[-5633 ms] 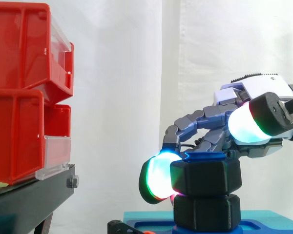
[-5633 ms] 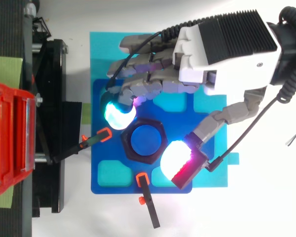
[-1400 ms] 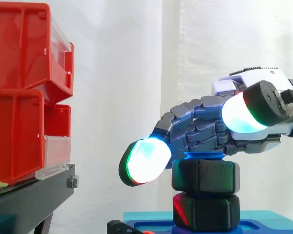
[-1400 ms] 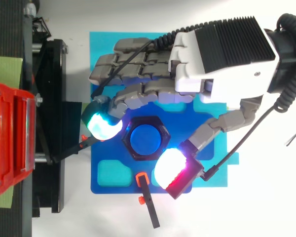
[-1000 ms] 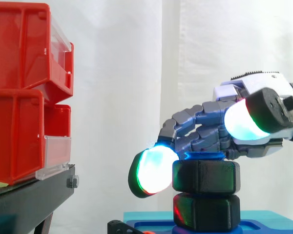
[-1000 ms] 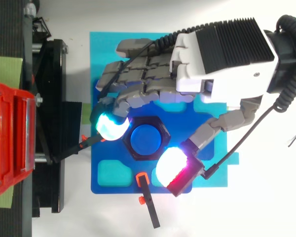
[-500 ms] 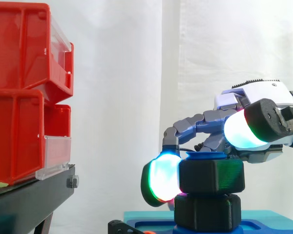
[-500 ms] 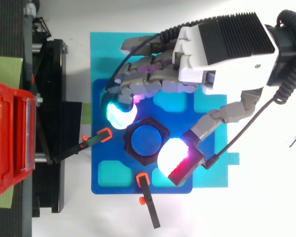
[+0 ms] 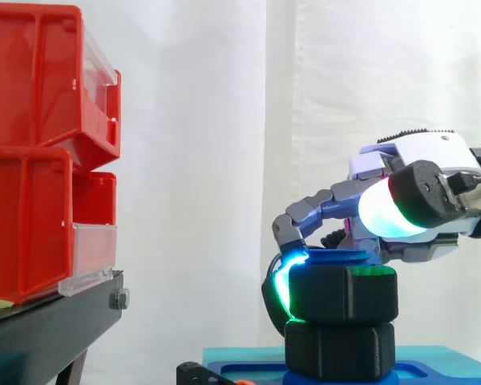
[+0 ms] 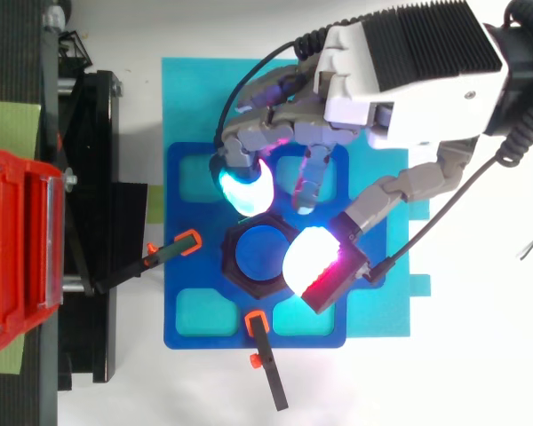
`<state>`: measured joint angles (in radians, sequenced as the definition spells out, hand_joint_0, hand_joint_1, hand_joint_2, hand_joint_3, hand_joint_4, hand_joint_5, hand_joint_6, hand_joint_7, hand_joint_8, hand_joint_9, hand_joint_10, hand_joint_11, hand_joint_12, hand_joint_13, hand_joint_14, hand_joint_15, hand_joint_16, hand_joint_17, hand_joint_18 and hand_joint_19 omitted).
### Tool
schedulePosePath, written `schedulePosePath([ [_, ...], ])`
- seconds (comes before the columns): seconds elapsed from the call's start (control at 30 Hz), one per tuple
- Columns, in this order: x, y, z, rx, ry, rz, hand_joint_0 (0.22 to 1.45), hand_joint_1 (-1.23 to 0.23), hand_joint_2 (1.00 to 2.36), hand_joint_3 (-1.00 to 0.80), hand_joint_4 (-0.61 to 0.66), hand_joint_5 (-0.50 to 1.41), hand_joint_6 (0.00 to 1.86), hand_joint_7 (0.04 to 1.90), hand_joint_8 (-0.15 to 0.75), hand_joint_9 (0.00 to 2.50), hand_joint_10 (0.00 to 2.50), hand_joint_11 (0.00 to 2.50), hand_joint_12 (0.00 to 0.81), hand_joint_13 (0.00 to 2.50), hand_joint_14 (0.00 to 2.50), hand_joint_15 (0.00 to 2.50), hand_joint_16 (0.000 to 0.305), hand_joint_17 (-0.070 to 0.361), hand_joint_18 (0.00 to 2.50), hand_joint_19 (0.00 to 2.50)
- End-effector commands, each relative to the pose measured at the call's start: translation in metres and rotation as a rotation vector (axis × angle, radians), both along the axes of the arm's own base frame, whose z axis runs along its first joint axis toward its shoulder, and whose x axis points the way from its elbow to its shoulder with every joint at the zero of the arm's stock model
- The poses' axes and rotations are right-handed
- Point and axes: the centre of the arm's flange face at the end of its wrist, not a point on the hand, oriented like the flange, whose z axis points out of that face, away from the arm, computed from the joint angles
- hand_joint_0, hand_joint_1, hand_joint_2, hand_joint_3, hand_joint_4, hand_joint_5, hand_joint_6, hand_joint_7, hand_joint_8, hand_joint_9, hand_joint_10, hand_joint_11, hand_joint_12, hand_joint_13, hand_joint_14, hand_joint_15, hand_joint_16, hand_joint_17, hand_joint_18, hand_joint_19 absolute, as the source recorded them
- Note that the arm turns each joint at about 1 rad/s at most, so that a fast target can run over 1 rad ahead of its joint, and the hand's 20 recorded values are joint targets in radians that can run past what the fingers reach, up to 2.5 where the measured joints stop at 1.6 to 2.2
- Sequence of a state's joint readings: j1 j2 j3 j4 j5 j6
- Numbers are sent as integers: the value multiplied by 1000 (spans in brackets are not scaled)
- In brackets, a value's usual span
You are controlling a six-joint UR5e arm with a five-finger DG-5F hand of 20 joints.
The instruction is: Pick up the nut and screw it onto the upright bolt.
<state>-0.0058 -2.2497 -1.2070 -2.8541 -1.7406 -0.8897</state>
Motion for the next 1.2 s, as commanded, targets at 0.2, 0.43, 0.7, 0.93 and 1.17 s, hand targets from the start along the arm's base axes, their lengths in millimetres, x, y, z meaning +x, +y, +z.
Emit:
schedulePosePath([
  [0.2, -1, -8, 1, 0, -2, -6, 512, -468, 1000, -500, 72, 110, 502, 1383, 216, 1792, 0, 39, 182, 1095, 0, 0, 18, 40, 835, 48],
  [0.43, 1, -15, 11, 0, -20, -3, 491, -418, 1000, -500, 111, 84, 502, 1353, 274, 1697, 0, 45, 219, 1027, 0, 0, 23, 51, 753, 39],
  [0.7, 5, -24, 38, -5, -6, 2, 476, -402, 1000, -500, 233, -47, 504, 956, 300, 1374, 0, 68, 311, 893, 0, 14, 35, 78, 618, 74],
  [0.93, 9, -24, 51, -6, -19, -6, 470, -402, 1000, -500, 200, -97, 503, 821, 293, 1196, 0, 40, 331, 740, 1, 0, 39, 88, 498, 64],
  [1.17, 9, -13, 36, 15, -5, -6, 468, -414, 1000, -500, 143, -136, 503, 778, 279, 933, 0, 0, 323, 526, 0, 0, 36, 80, 245, 0],
])
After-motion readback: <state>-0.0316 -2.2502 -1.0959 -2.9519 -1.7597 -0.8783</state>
